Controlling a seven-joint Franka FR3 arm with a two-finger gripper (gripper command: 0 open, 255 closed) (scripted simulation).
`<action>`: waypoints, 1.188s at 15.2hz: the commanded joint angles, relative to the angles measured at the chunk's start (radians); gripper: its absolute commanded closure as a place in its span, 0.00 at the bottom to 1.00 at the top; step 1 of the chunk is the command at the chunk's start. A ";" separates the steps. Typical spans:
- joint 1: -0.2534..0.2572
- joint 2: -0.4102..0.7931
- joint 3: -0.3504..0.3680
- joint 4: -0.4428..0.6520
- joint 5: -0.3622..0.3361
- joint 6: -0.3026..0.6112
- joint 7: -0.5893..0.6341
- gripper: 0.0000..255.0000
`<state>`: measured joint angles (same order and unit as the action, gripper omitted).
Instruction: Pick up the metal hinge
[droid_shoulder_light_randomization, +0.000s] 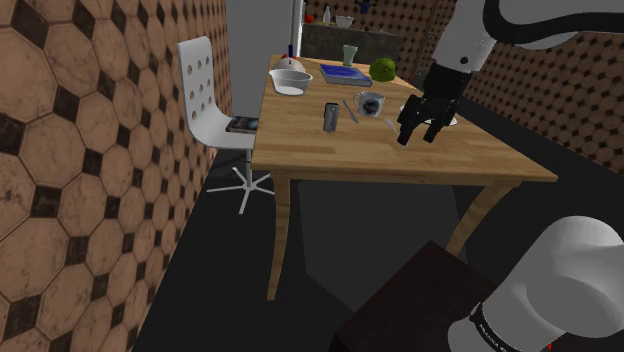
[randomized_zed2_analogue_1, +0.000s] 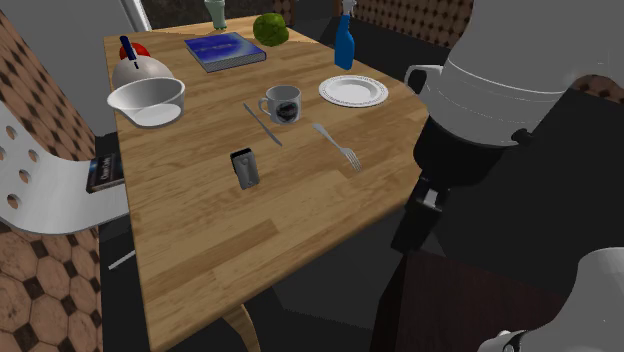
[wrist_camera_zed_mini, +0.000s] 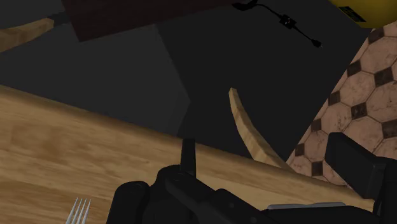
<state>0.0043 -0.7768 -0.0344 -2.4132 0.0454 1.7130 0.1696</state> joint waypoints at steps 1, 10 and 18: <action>0.000 0.000 0.000 0.000 0.000 0.000 0.000 0.00; 0.002 0.388 -0.041 0.284 -0.029 0.076 -0.079 0.00; -0.001 0.729 -0.066 0.626 -0.030 0.050 -0.143 0.00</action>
<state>0.0038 -0.0949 -0.0973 -1.8345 0.0143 1.7668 0.0352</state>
